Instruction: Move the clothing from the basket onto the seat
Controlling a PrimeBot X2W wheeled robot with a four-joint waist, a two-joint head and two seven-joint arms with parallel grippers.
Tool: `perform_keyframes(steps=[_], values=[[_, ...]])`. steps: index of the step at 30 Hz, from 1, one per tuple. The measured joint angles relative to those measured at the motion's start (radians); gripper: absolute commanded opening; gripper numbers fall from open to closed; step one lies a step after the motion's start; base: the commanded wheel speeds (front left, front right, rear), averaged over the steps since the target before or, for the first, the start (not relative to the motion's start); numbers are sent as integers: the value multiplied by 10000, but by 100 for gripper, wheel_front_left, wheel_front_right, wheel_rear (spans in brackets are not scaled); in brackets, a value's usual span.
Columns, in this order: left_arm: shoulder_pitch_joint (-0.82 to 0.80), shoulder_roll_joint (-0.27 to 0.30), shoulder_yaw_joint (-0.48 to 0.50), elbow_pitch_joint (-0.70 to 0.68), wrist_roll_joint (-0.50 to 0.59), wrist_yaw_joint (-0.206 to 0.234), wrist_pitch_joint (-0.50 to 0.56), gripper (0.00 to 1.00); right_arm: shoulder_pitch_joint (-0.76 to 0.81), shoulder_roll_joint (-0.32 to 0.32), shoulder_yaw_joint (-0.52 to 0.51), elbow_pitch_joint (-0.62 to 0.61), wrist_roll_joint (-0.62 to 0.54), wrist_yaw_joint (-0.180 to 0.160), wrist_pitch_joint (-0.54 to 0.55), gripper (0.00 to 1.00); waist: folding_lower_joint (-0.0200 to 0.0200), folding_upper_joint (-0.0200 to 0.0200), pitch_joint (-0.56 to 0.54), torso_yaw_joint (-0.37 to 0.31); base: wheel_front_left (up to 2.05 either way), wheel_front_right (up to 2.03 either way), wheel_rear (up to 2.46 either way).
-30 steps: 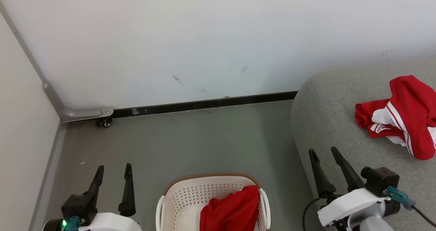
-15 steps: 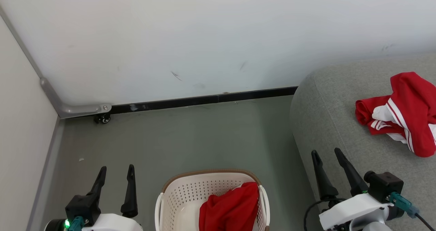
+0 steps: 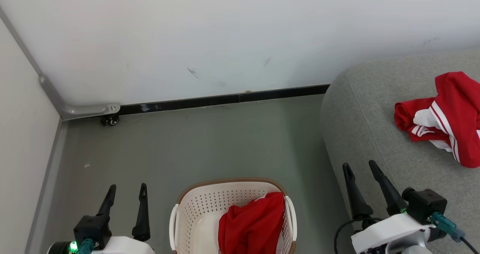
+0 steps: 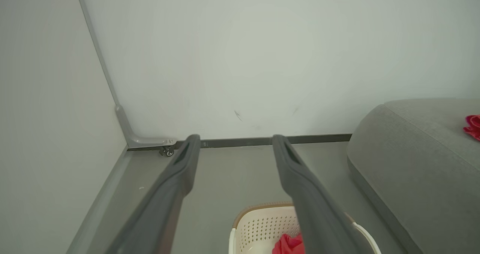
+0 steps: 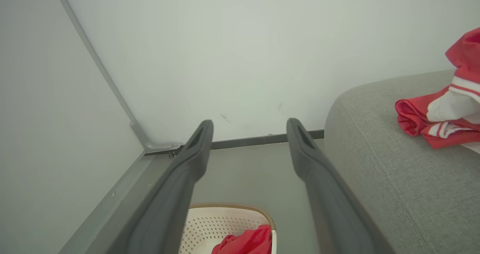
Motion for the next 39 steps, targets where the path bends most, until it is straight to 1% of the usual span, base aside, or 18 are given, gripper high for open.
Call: perform_keyframes(steps=[10,15,20,25,28,29,39], values=[[-102,25,-169,25,215,23,0,100,6,69,-240,-706,-226,0,163,100,0,0,490,-105,0,0,0],[-461,27,-345,35,320,6,0,100,3,92,-290,-1085,-380,0,188,100,0,0,812,-174,0,0,0],[-848,35,-545,81,476,-88,0,100,0,111,-347,-1465,-456,0,242,100,0,0,1184,-250,0,0,0],[-1363,31,-784,121,560,-247,2,100,-7,123,-640,-1856,-579,0,240,100,0,0,1605,-350,0,0,0],[-1710,13,-915,155,711,-261,12,100,-39,136,-823,-2057,-608,0,228,100,0,0,1872,-423,0,0,0],[-1822,6,-965,176,769,-339,13,100,-45,136,-884,-2115,-612,0,226,100,0,0,1964,-449,0,0,0],[-2846,-198,-1409,516,1051,-604,58,100,-67,151,-1198,-2650,-652,0,138,100,0,0,2874,-744,0,0,0]])
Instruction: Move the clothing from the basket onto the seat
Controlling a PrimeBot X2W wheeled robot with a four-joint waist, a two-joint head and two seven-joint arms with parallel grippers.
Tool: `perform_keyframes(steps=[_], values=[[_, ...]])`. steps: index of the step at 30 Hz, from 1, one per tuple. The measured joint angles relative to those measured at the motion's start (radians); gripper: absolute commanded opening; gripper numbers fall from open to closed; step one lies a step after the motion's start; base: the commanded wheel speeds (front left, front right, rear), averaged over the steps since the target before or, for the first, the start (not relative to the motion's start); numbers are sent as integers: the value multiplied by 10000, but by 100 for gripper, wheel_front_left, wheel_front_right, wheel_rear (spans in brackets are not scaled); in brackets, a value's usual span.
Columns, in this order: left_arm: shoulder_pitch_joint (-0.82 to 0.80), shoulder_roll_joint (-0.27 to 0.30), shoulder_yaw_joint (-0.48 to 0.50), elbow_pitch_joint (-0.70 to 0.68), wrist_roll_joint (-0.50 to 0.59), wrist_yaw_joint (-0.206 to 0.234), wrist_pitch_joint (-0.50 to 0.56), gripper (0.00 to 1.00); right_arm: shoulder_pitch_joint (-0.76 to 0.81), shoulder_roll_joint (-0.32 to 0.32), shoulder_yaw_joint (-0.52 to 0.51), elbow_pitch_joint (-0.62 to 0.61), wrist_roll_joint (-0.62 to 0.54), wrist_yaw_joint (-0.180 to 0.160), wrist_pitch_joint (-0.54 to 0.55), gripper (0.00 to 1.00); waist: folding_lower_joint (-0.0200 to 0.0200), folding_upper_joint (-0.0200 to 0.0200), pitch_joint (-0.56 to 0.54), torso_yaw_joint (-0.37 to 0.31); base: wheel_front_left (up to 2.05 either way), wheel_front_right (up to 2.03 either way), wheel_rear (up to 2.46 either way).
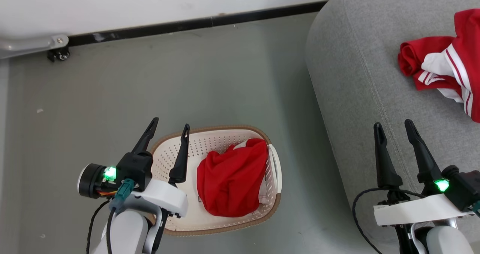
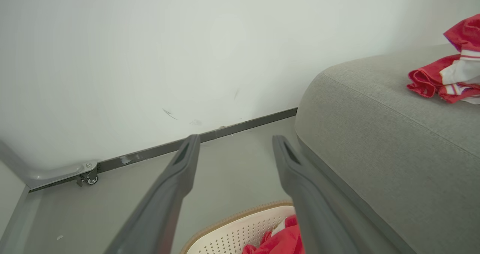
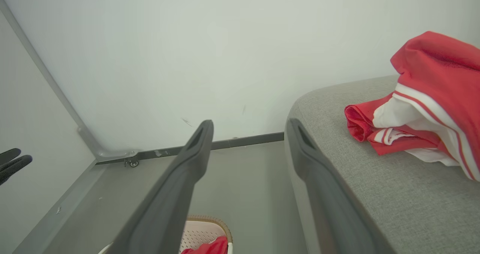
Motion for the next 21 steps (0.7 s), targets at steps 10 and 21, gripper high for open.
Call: perform_keyframes(steps=[10,21], values=[[-726,-81,-303,673,163,-171,13,100,-462,15,-6,-449,-65,0,-86,100,0,0,930,-264,0,0,0],[-1398,-121,-629,1440,531,-314,56,100,-951,19,6,-802,-65,0,-132,100,0,-1,1936,-481,0,0,0]])
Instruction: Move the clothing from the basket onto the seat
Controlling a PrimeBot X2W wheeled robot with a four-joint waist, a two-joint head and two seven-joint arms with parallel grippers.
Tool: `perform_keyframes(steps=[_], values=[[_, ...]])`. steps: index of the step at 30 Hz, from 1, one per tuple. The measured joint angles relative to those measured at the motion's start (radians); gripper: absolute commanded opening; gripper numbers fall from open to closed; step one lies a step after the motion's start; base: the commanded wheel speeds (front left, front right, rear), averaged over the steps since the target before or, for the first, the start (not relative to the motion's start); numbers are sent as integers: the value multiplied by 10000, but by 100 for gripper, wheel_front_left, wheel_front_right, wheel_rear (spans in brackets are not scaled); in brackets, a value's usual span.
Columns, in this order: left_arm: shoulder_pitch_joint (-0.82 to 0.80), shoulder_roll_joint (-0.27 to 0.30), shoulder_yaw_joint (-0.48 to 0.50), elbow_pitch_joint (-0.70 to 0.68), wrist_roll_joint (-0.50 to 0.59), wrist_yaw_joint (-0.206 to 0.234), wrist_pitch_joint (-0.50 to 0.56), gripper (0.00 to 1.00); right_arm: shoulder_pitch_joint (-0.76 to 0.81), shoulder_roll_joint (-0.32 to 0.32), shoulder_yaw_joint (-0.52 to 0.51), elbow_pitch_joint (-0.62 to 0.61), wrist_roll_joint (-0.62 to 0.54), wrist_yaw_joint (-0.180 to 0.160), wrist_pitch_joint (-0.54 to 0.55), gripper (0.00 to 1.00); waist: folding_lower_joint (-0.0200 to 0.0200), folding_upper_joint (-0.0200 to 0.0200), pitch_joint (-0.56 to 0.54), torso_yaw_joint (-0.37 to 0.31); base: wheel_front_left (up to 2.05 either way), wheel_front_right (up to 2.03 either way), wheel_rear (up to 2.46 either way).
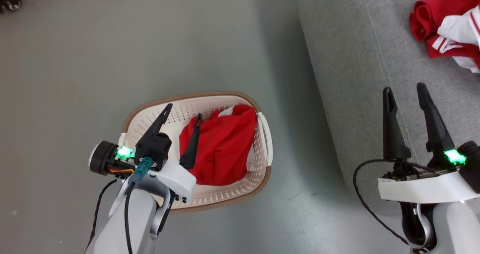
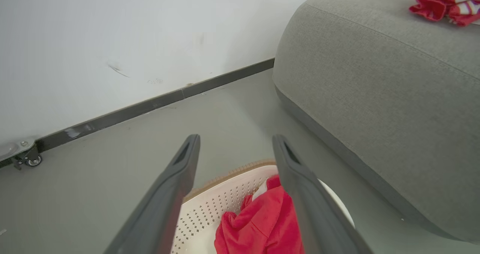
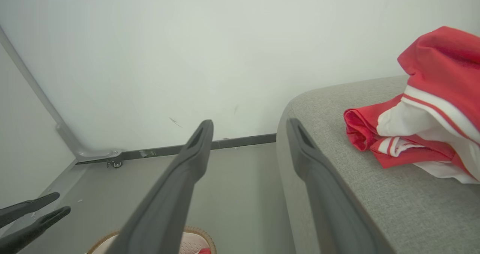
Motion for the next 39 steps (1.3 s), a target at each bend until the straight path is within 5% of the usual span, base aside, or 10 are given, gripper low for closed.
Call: perform_keyframes(steps=[39], values=[[-2109,61,-1127,3147,861,-920,268,100,-1736,8,153,-476,31,0,-470,100,0,1,2629,-745,0,0,0]])
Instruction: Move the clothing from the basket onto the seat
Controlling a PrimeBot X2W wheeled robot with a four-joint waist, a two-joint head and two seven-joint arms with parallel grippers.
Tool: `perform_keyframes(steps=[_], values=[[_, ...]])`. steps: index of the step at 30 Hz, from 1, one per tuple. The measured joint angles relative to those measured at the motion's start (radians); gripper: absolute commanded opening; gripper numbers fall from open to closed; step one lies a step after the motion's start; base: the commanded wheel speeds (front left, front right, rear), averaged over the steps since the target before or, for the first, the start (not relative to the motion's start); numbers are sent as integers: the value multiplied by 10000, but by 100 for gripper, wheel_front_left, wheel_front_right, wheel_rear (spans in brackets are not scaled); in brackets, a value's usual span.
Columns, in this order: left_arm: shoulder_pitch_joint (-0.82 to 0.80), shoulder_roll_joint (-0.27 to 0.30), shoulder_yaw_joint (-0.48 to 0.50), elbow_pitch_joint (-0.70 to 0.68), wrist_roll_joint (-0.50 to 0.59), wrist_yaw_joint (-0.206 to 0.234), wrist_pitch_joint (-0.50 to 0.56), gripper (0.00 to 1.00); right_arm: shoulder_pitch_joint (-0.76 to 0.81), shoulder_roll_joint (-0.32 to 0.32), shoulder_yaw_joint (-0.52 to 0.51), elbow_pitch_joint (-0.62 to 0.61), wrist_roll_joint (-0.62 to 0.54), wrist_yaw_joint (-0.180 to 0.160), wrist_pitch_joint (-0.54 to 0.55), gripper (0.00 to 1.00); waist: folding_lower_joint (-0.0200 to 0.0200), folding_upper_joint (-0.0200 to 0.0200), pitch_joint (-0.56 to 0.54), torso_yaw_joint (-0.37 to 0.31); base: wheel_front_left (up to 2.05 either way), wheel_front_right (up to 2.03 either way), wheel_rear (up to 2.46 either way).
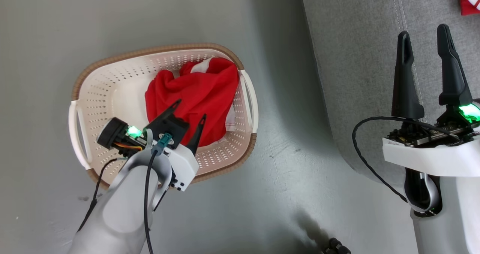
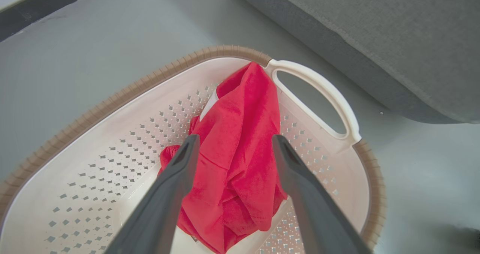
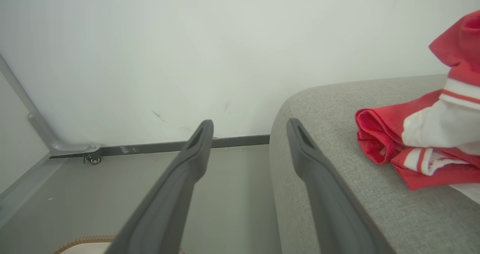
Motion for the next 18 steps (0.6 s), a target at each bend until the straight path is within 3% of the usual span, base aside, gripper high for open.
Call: perform_keyframes(steps=[18], values=[[-872,238,6,1195,270,17,205,100,-197,8,104,-2,307,0,-100,100,0,0,696,-584,0,0,0]])
